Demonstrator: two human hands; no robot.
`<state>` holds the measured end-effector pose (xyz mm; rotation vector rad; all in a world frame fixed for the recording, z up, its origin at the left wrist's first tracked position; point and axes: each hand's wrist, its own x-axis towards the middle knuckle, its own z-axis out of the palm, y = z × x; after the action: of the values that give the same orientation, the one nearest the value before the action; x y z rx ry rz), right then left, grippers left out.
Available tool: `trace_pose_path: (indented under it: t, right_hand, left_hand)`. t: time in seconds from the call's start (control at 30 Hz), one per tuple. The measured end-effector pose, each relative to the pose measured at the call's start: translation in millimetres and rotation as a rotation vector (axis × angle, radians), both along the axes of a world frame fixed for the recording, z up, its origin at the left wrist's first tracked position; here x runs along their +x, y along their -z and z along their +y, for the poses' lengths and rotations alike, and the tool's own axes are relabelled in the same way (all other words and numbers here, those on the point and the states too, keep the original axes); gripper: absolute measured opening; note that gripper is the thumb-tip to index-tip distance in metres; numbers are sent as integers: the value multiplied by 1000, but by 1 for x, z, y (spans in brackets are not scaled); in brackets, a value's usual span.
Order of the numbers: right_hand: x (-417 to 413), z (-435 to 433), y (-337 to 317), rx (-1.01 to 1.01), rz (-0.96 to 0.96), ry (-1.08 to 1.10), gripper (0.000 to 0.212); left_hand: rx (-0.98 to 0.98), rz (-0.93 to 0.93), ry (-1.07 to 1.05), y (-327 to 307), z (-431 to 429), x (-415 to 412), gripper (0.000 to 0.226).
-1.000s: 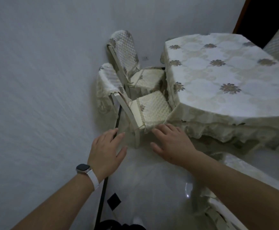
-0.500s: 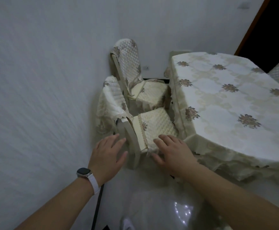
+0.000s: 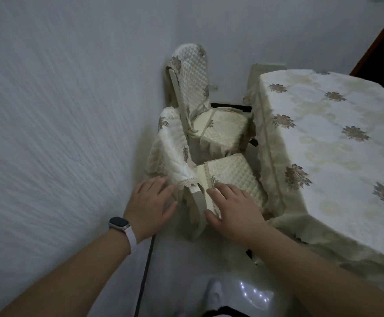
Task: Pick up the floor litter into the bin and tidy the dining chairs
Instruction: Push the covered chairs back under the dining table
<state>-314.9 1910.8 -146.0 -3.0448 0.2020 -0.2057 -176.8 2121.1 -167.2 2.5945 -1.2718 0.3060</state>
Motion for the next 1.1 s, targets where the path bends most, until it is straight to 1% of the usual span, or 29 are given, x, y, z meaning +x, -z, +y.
trace_pose_path:
  t: [0.2, 0.33, 0.5, 0.63, 0.73, 0.8, 0.9, 0.97, 1.1]
  right_hand:
    - [70, -12, 20, 83, -54, -69, 53]
    - [115, -20, 29, 163, -60, -68, 50]
    - [151, -33, 50, 215, -8, -88, 54]
    - [169, -43, 57, 265, 30, -54, 55]
    - [175, -44, 62, 288, 48, -39, 57]
    - [180, -42, 66, 290, 65, -33, 58]
    - [185, -34, 68, 332, 90, -16, 59]
    - [187, -27, 69, 340, 116, 0, 60]
    - [189, -14, 72, 356, 164, 87, 66]
  left_hand:
    - [39, 70, -25, 7, -21, 43, 47]
    - [66, 122, -26, 5, -40, 83, 49]
    - [107, 163, 2, 13, -57, 137, 53]
    - [104, 243, 28, 27, -62, 158, 58]
    - [107, 173, 107, 35, -64, 171, 56]
    - [136, 130, 151, 38, -65, 185, 59]
    - [198, 143, 251, 45, -64, 205, 72]
    - [224, 108, 327, 50, -69, 219, 80]
    - [160, 49, 430, 60, -79, 234, 84]
